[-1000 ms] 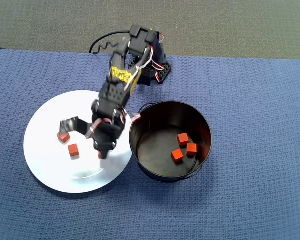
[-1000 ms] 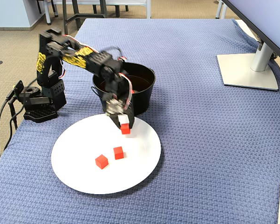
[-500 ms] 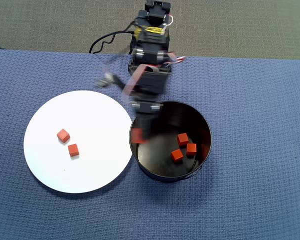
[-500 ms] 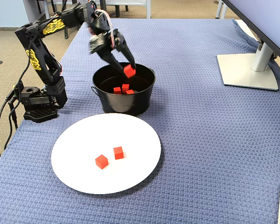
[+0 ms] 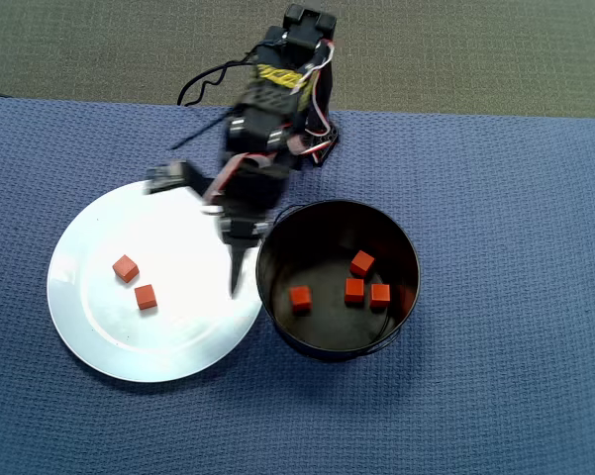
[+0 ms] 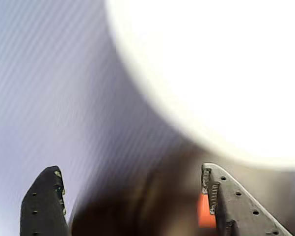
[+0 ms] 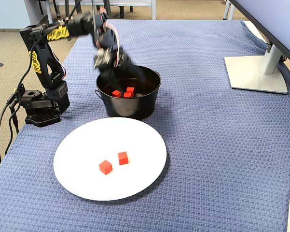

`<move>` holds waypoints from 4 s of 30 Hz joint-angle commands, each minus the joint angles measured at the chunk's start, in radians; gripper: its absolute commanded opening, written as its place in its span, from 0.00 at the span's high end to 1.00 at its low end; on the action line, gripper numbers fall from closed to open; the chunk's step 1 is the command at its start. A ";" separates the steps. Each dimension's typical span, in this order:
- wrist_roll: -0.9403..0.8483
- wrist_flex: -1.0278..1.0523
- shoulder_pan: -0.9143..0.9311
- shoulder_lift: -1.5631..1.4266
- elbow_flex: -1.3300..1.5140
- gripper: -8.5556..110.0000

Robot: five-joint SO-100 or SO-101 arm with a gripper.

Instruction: Pick up the red cubes from the white plate and place them in the black recipient

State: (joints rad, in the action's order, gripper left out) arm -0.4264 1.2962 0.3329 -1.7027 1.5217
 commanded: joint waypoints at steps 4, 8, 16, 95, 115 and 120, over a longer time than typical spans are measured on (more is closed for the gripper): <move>-0.176 -0.161 0.244 0.189 -0.038 0.72; -0.221 -0.179 0.265 0.310 -0.084 0.71; -0.279 -0.207 0.261 0.465 -0.161 0.71; 0.067 -0.078 -0.055 -0.275 0.066 0.93; -0.097 -0.216 0.106 -0.362 0.324 0.67; -0.038 -0.348 0.362 -0.210 0.328 0.80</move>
State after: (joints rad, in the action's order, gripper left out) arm -0.4955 1.0400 0.5231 -1.9911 1.8684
